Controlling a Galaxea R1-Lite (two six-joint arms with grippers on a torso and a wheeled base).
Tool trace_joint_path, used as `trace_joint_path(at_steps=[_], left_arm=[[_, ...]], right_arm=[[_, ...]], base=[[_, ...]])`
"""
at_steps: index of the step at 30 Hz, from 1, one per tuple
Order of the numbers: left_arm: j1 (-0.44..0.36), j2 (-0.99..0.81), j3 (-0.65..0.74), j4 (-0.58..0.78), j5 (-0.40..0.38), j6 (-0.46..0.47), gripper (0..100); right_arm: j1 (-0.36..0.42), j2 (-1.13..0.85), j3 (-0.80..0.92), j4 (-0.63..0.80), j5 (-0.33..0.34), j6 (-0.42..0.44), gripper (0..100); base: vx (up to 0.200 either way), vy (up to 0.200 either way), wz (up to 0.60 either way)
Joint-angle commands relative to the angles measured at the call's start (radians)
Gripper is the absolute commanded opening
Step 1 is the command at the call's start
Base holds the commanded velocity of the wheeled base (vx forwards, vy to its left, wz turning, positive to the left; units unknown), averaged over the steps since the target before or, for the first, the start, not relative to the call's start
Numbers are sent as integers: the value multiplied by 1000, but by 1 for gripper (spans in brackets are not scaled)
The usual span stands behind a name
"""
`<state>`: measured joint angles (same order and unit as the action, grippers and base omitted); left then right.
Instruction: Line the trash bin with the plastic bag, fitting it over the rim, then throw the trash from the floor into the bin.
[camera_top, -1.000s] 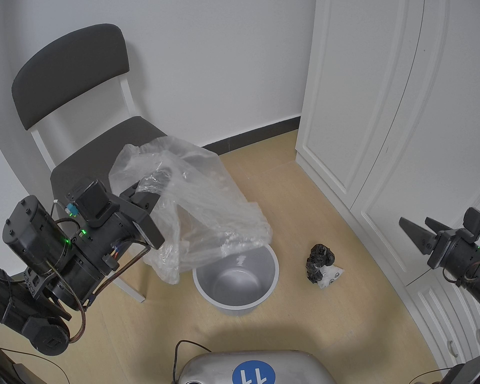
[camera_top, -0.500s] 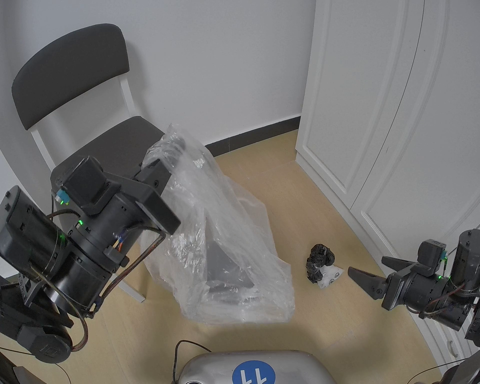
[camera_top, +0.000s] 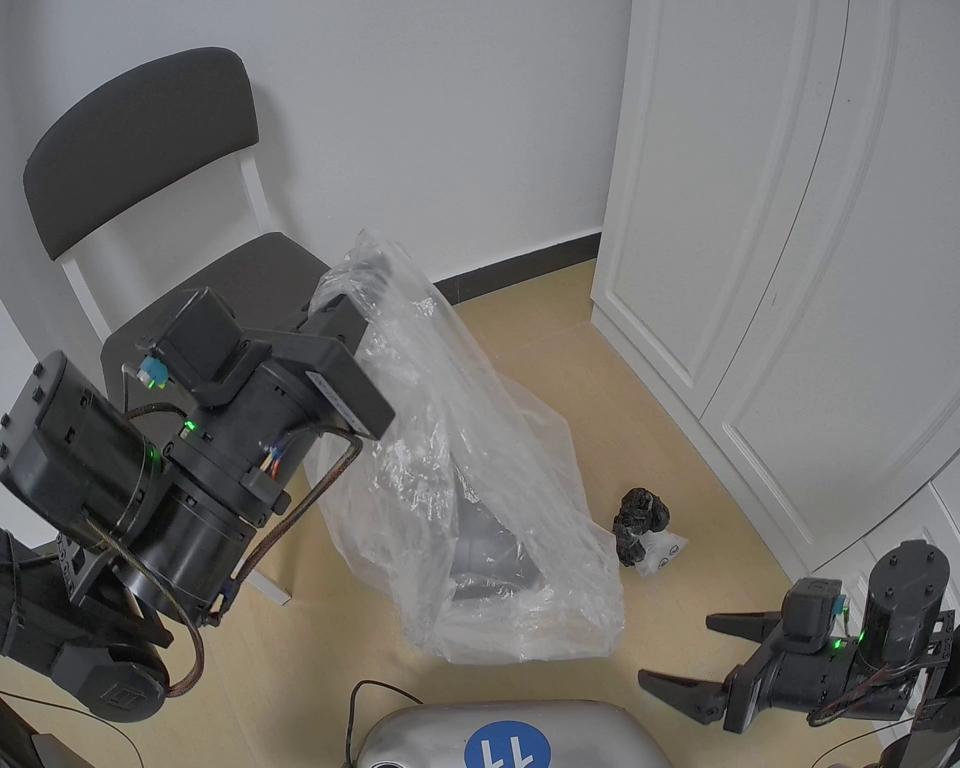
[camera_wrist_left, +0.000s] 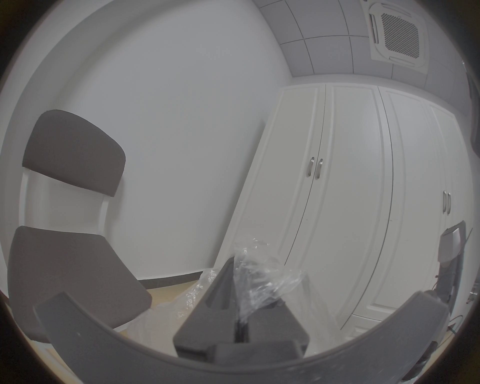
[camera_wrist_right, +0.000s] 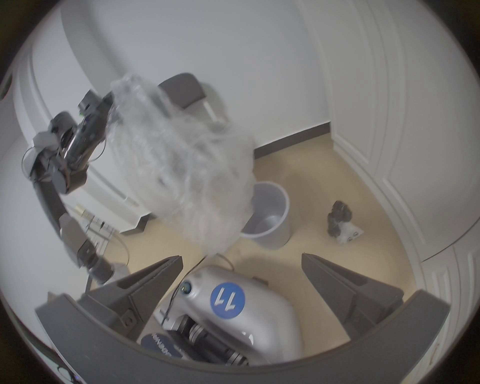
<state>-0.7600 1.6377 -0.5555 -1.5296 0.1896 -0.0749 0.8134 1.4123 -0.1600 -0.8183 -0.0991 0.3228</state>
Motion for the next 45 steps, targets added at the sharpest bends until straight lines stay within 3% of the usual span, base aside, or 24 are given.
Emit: trace_joint_path(at_steps=[1,6,15,20,25,36,39,42,45], left_arm=[[-30,5,-18,0,1,0,0],[-62,10,-29,0,2,0,0],[-94,14,-44,-1,54,6,0],[-94,25,-64,-1,54,7,0],[-99,11,-64,-1,57,9,0],[-99,31,-70,-1,65,6,0],[-96,14,-73,-1,65,6,0],[-94,14,-72,-1,65,6,0],[-94,14,-70,-1,65,7,0]], right_arm=[[36,2,40,-1,38,-5,100],[41,19,40,-1,154,2,100],[130,274,-38,-94,131,27,100],[165,448,-52,-288,36,148,100],[188,651,-65,-440,-68,191,100],[176,800,-84,-634,-100,249,100],[164,840,-101,-743,-154,262,100],[147,843,-108,-753,-160,259,100],[116,832,-138,-753,-218,252,100]], base=[[0,0,0],[0,0,0],[0,0,0],[0,0,0],[0,0,0],[0,0,0],[0,0,0],[0,0,0],[0,0,0]])
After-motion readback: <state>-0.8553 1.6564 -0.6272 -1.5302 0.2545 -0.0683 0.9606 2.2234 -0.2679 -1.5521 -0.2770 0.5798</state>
